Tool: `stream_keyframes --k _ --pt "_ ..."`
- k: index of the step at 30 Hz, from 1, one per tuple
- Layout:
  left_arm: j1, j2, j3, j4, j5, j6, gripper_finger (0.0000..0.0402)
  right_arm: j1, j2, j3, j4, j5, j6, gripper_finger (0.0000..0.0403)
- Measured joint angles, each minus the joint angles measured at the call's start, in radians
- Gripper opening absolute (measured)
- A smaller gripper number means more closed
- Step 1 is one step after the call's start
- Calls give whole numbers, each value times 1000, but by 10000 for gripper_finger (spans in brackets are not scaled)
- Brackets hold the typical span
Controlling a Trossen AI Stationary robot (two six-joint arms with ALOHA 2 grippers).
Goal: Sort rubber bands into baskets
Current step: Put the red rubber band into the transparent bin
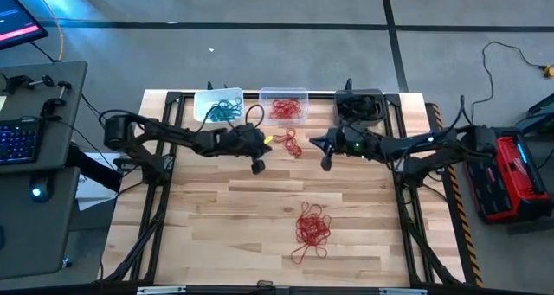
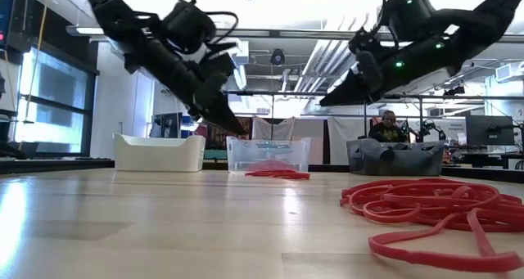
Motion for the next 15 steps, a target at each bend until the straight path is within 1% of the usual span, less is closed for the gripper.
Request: stream_keyframes --k 4,7,10,15 --pt "10 63 57 -53 -6 25 27 43 -2 -3 -3 7 -1 0" --pt "9 116 94 -50 -13 45 49 66 -2 -3 2 7 -6 0" --pt "11 168 132 -47 -44 60 72 81 -2 -2 1 18 -7 0" --pt "29 229 182 -52 -56 61 106 92 -1 -2 -3 36 -9 0"
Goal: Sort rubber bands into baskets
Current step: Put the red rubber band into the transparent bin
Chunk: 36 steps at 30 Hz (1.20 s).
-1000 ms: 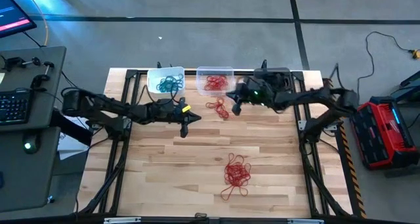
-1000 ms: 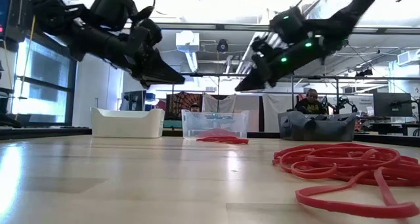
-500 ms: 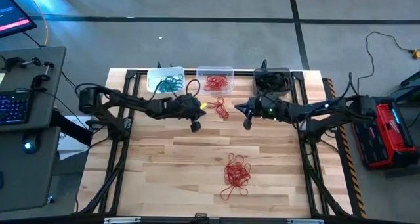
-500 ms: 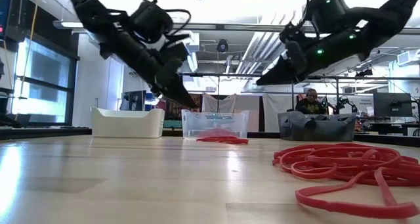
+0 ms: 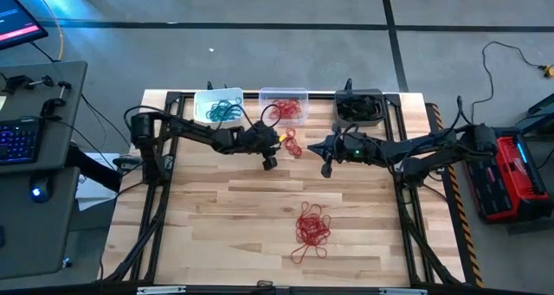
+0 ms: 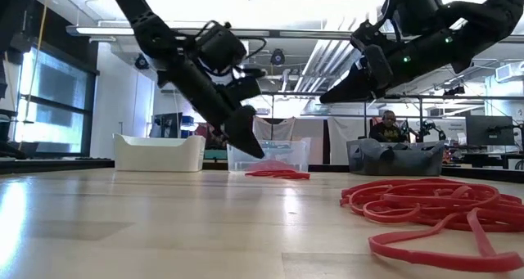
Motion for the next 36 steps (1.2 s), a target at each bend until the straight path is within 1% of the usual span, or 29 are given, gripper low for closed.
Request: stream_keyframes --k 4,13,21,28,36 --pt "13 33 11 -6 0 0 118 1 0 0 -1 1 0 0" --pt "52 44 12 -67 2 19 120 1 0 0 -1 3 0 0" --pt "65 48 12 -73 12 136 120 1 1 0 0 3 0 0" --pt "73 48 12 -78 11 159 120 1 1 0 0 3 0 0" --pt "113 48 12 -78 28 197 120 0 1 1 0 2 0 0"
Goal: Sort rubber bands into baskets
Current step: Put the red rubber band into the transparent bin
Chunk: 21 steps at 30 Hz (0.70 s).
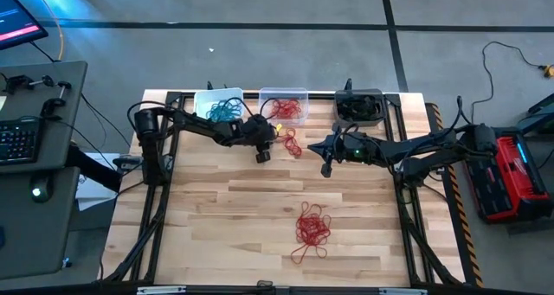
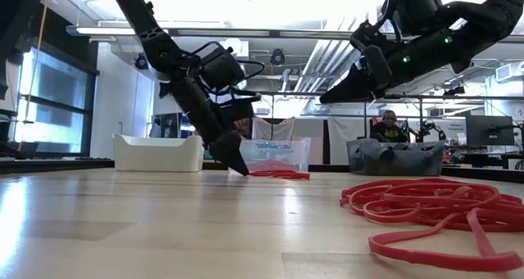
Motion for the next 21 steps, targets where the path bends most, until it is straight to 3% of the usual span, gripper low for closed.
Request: stream_keyframes --k 6,13,21 --pt "27 38 2 54 90 73 120 0 0 0 0 -2 0 0" --pt "41 67 4 72 102 72 114 0 0 0 0 -2 0 0" --pt "28 68 3 45 116 73 18 0 0 0 0 -2 0 0"
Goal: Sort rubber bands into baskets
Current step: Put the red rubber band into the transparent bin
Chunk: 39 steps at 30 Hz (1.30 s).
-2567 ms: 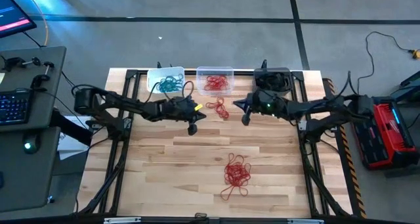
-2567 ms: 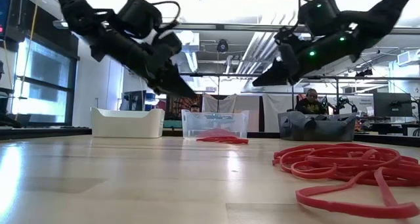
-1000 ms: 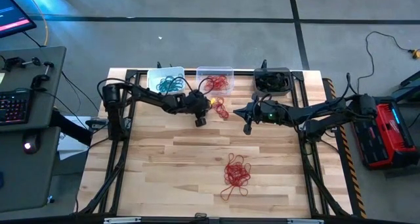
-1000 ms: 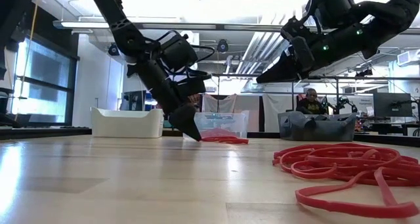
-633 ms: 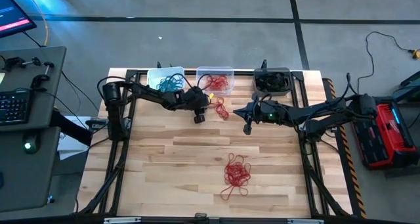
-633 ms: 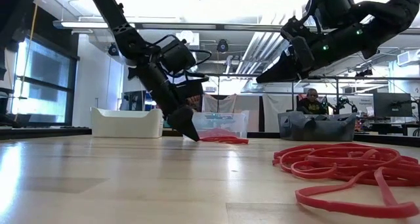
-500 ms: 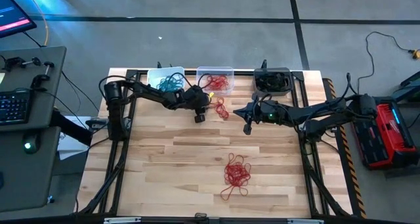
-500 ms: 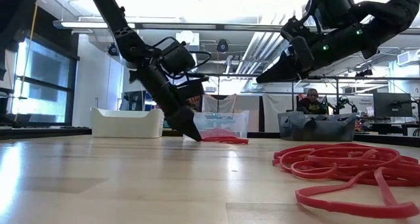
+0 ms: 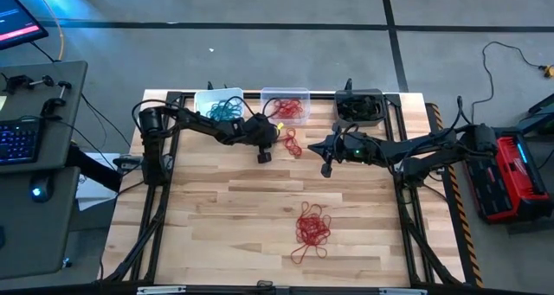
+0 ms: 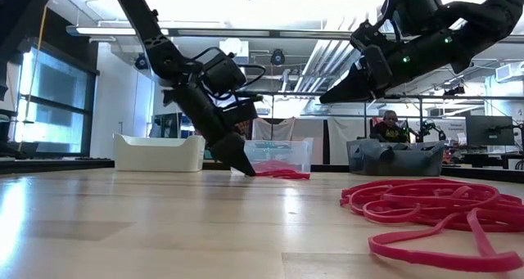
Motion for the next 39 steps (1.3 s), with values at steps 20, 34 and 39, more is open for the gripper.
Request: stream_keyframes --k 20,34,39 --pt "-106 -350 -5 -284 -11 -47 1 0 0 0 0 3 1 0" --pt "-167 -444 -4 -340 16 21 2 0 0 0 1 2 1 0" --pt "-184 -423 -5 -343 19 0 12 0 0 0 1 0 0 0"
